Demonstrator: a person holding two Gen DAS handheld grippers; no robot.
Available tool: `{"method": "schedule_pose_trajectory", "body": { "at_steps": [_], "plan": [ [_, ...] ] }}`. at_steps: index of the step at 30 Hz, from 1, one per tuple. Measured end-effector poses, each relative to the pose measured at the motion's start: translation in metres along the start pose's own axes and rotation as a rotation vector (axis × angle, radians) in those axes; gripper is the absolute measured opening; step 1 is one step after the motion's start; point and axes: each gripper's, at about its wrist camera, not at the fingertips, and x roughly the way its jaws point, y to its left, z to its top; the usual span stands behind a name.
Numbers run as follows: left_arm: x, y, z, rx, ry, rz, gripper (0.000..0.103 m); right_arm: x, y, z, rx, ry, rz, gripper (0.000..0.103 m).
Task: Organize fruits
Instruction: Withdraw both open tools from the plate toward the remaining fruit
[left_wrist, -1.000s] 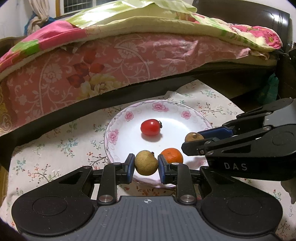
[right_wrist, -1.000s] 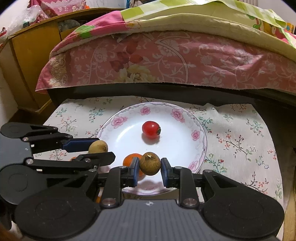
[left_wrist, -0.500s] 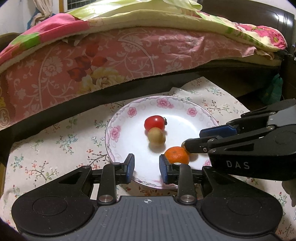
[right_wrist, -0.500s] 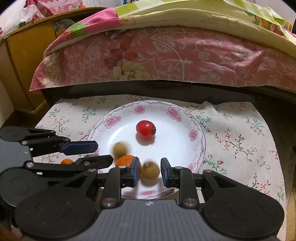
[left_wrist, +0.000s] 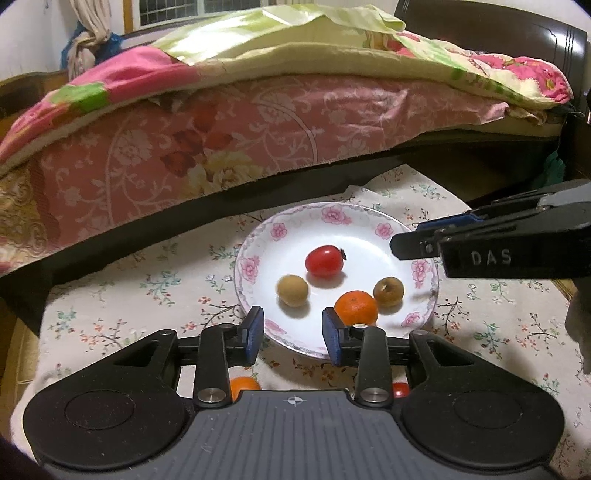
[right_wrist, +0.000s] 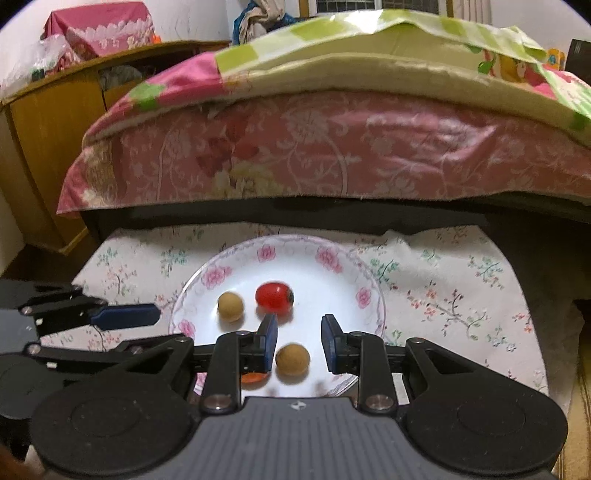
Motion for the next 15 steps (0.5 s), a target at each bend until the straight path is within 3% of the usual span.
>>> {"method": "schedule_pose_trajectory", "body": {
  "at_steps": [15],
  "plan": [
    [-0.041, 0.001, -0.023, -0.027, 0.017, -0.016, 0.047, -0.037, 0.013, -0.022, 0.023, 0.029, 0.008, 0.028]
  ]
}}
